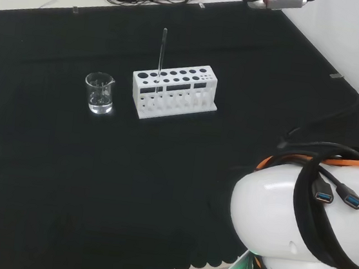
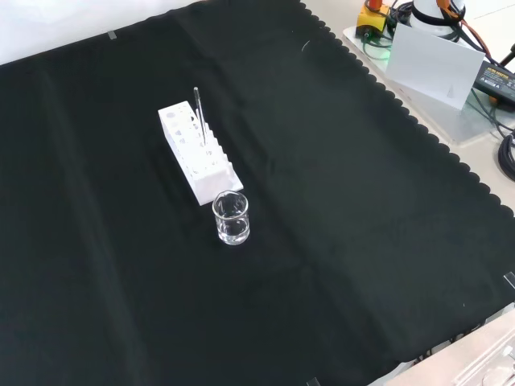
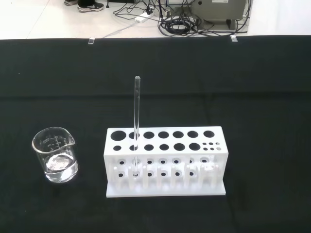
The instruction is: Take the glass rod from the white test tube rack.
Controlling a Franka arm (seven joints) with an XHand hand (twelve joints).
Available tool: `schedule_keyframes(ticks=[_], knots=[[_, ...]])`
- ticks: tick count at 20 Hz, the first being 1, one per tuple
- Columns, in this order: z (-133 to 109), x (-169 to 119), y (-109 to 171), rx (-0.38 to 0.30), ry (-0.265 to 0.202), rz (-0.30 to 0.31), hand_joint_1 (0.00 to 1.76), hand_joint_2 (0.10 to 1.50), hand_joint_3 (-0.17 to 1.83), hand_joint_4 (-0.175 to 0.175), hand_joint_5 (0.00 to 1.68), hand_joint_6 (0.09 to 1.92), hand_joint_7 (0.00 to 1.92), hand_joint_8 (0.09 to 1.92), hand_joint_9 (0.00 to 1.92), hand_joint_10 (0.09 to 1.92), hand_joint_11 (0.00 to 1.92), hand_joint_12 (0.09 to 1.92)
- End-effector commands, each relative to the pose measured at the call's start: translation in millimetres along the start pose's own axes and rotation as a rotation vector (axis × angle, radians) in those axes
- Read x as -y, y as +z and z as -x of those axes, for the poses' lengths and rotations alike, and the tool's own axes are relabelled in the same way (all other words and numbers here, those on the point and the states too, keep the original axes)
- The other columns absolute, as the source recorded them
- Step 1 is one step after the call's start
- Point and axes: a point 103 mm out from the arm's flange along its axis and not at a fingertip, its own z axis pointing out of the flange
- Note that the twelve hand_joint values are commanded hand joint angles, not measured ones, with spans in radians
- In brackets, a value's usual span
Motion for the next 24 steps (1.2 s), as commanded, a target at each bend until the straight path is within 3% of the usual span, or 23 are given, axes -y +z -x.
schedule_keyframes(ticks=[1, 4, 14, 24], knots=[[0, 0, 0, 0.008, -0.002, 0.009, 0.45, 0.80, 0.49, -0.073, 0.00, 0.09, 0.00, 0.14, 0.00, 0.50, 0.00, 0.97], [0, 0, 0, 0.007, 0.003, 0.007, 0.44, 0.85, 0.39, -0.074, 0.00, 0.09, 0.00, 0.10, 0.00, 0.47, 0.00, 0.96], [-3, 0, 3, 0.011, 0.014, -0.004, 0.44, 0.88, 0.33, -0.075, 0.00, 0.09, 0.00, 0.11, 0.00, 0.48, 0.00, 0.96], [-18, -11, 6, 0.004, 0.000, -0.022, 0.43, 0.93, 0.24, -0.074, 0.00, 0.09, 0.00, 0.28, 0.00, 0.60, 0.00, 1.00]])
